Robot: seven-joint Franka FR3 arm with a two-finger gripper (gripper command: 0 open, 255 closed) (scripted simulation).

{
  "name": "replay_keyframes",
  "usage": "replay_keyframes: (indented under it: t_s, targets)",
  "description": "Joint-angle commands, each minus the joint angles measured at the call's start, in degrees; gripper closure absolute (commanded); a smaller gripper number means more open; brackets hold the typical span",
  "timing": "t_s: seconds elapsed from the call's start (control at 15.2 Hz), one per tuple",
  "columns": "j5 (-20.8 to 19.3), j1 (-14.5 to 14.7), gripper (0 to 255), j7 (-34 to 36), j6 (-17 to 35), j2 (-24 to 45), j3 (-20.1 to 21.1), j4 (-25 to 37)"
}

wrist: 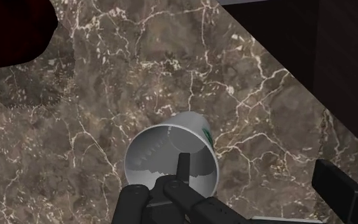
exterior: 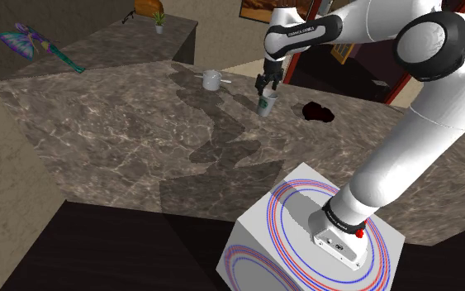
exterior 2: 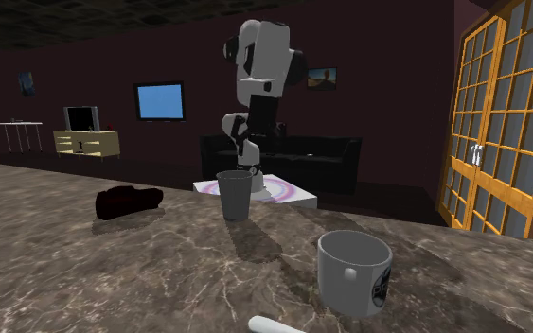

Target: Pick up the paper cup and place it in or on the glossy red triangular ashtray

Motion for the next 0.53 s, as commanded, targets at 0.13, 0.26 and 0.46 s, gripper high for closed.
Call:
replay_keyframes:
  t_s: [0.13, 0.26, 0.46]
  targets:
    - [0.43, -1.05, 0, -1.73, 0.03, 8.82, -0.68, 7.59]
    - [0.41, -1.19, 0, -1.71, 1.43, 9.36, -0.73, 6.73]
    - [0.38, -1.39, 0, -1.7, 3.52, 10.24, -0.83, 5.55]
